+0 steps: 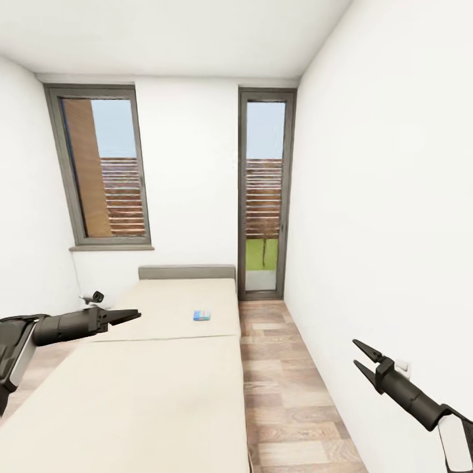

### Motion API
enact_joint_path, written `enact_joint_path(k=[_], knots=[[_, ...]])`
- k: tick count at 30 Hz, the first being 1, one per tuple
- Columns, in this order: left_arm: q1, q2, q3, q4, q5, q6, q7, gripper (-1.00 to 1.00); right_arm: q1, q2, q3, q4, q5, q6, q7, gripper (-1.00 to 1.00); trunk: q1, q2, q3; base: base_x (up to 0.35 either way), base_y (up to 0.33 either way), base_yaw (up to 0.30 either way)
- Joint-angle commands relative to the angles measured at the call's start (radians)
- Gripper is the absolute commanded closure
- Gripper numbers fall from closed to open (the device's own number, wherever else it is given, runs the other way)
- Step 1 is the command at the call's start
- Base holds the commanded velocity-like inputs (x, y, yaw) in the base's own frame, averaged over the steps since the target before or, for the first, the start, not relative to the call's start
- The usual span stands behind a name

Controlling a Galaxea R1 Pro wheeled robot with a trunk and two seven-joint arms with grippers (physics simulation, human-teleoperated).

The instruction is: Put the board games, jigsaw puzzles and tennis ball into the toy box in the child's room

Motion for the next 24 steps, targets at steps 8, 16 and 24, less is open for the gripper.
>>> enact_joint_path(k=[8,16,24], knots=[[-0.001,-0.001,0.000,0.000,0.000,0.011,0.000,-1.00,0.000,0.000,0.008,0.000,0.001,0.003,0.003,-1.00,0.000,-0.001,-0.004,0.138,-0.181,0.266],[-0.001,-0.001,0.000,0.000,0.000,0.011,0.000,-1.00,-0.002,-0.004,0.059,0.000,0.002,-0.005,0.003,-1.00,0.000,-0.001,-0.008,0.162,-0.249,0.276],[-0.001,-0.001,0.000,0.000,0.001,0.010,-0.002,-1.00,-0.003,-0.004,0.069,-0.001,0.002,-0.006,0.001,-1.00,0.000,-0.001,-0.013,0.043,-0.163,0.276]])
